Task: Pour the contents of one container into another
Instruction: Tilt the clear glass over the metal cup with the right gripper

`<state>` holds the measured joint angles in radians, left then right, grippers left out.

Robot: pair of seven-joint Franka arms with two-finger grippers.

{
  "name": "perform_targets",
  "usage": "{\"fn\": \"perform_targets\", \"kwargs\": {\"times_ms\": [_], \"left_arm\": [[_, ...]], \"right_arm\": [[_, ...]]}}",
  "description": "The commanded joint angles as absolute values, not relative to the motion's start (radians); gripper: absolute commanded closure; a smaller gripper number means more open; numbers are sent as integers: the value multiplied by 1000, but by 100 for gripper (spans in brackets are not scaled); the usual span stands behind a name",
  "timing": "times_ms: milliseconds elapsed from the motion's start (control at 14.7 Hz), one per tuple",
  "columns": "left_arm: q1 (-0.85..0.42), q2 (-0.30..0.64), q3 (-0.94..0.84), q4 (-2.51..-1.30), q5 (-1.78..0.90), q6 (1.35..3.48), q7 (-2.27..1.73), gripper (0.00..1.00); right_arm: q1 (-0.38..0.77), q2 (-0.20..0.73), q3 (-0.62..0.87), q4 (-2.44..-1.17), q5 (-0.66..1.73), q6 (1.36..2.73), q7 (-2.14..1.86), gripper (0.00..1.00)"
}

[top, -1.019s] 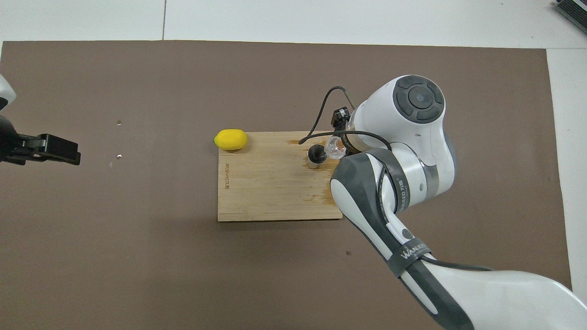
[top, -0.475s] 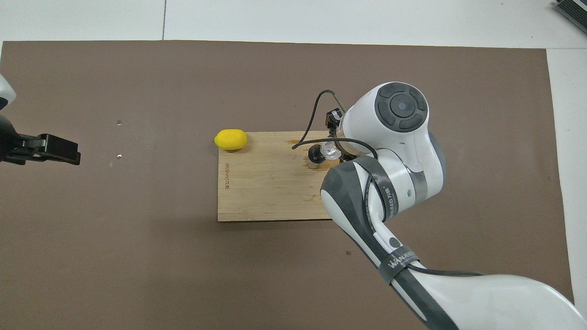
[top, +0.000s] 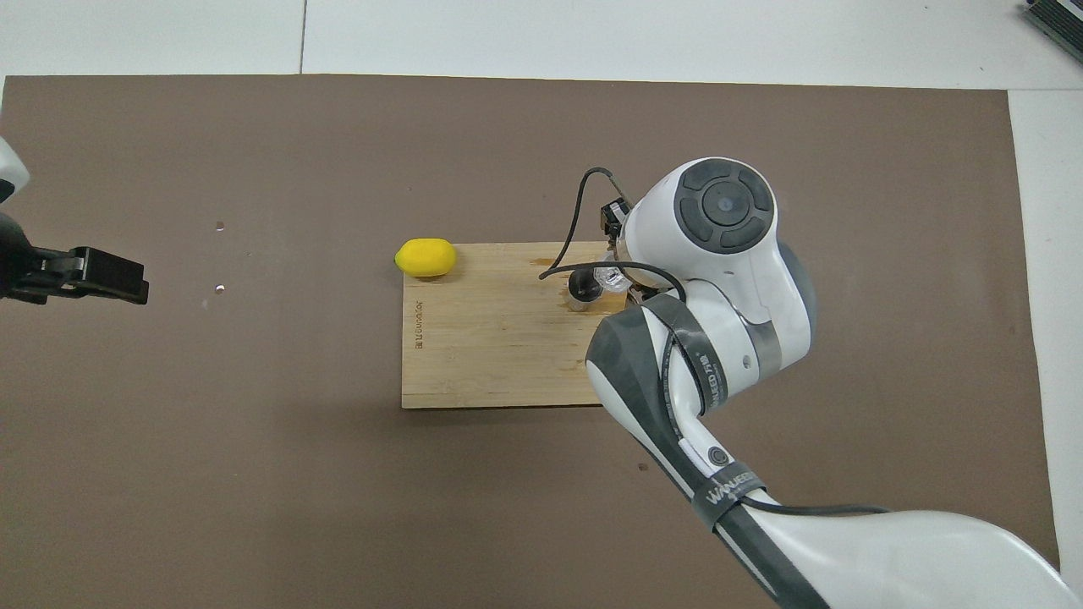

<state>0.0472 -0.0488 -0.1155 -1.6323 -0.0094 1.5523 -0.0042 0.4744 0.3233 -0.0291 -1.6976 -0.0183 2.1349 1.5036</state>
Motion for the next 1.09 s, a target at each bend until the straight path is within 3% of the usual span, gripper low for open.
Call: {"fn": "perform_targets", "kwargs": {"times_ms": [0, 1019], "left_arm": [[58, -78, -124, -1664, -2, 1559, -9, 0], [58, -78, -124, -1664, -2, 1559, -9, 0]], "right_arm": [[488, 334, -31, -1680, -75, 2164, 1545, 100], [489, 331, -29, -1680, -97, 2154, 1551, 100]]}}
